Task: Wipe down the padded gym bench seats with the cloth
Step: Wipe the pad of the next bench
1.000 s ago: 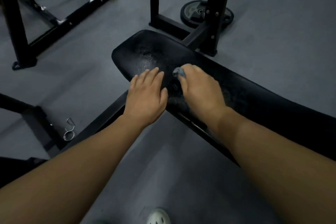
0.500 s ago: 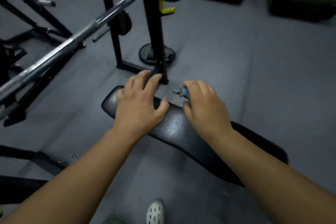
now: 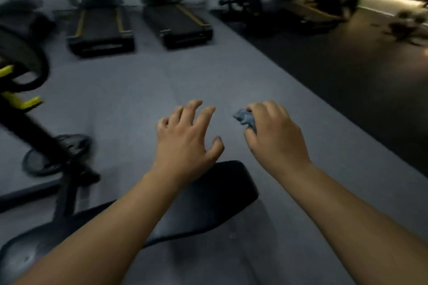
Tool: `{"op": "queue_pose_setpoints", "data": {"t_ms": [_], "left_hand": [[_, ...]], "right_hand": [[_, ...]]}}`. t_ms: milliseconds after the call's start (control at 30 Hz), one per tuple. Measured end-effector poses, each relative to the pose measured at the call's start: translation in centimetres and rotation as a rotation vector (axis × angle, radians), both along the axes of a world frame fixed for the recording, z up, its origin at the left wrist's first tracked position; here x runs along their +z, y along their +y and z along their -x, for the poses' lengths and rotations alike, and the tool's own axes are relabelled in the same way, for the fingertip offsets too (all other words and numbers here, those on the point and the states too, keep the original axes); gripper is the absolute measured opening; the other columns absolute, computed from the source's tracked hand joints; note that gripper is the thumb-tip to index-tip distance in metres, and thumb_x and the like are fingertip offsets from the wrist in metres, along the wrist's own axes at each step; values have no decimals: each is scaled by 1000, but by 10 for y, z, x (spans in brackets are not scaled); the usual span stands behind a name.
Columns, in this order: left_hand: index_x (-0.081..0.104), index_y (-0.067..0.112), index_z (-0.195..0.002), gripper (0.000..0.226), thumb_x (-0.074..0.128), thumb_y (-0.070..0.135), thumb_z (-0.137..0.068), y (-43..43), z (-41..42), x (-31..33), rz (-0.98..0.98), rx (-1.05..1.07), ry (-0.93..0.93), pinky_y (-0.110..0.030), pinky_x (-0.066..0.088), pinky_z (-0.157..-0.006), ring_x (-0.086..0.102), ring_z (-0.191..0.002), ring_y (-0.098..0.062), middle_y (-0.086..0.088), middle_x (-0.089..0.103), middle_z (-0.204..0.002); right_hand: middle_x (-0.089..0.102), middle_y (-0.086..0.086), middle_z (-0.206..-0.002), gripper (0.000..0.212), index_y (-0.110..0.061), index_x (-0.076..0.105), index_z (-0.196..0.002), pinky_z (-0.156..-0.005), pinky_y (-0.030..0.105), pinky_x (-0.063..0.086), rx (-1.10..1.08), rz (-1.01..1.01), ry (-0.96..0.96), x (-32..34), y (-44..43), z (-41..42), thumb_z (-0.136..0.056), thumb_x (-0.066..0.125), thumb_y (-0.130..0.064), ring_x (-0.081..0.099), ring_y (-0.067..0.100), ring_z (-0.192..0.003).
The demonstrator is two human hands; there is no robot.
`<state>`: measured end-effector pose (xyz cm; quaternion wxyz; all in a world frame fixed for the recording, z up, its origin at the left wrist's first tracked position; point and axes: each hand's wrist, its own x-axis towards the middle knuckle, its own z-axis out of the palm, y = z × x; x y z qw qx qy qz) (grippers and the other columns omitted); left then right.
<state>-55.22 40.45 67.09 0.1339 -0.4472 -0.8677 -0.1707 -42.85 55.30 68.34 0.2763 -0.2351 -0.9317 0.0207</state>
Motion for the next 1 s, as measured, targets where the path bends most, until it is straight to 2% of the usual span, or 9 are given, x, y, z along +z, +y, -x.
{"op": "queue_pose_setpoints", "data": {"t_ms": [67, 200, 467, 633, 767, 1000], "left_hand": [[40, 30, -146, 66, 40, 59, -87, 43, -30, 12, 7, -139, 24, -45, 35, -100, 39, -135, -25, -1, 40, -151], [42, 28, -145, 63, 41, 57, -88, 125, -115, 30, 4, -425, 60, -42, 34, -103, 41, -132, -23, 0, 44, -147], [46, 24, -140, 65, 39, 58, -85, 253, -363, 45, 29, -916, 129, -42, 41, -100, 49, -125, -23, 0, 49, -140], [53, 20, -134, 62, 45, 51, -81, 289, -521, 35, -4, -1214, 105, -42, 43, -93, 52, -121, -25, -2, 54, -136], [53, 19, -136, 64, 42, 52, -82, 312, -626, 29, 16, -1407, 85, -45, 43, -95, 50, -123, -27, -3, 52, -138], [51, 18, -138, 66, 41, 53, -83, 338, -775, 3, 54, -1728, 70, -47, 42, -98, 51, -122, -28, -4, 53, -138]], "right_hand": [[56, 7, -105, 27, -11, 60, -113, -62, 33, 35, -144, -5, -19, 8, 24, -48, -87, 60, -16, 52, 28, -94], [56, 6, -107, 30, -11, 60, -114, -69, 39, 46, -386, 4, -7, 18, 58, -162, -86, 54, -21, 53, 29, -96], [55, 5, -115, 37, -12, 59, -122, -79, 37, 49, -838, 34, 86, 25, 93, -418, -86, 58, -22, 50, 22, -103], [50, 4, -123, 46, -12, 54, -129, -80, 42, 51, -1088, 76, 123, 10, 92, -557, -86, 58, -24, 46, 23, -109], [54, 6, -126, 49, -9, 56, -129, -80, 43, 52, -1281, 82, 154, 0, 79, -651, -82, 62, -21, 48, 25, -108], [56, 10, -125, 49, -7, 61, -122, -82, 43, 53, -1614, 121, 171, -25, 58, -765, -81, 47, -30, 52, 27, -107]]}}
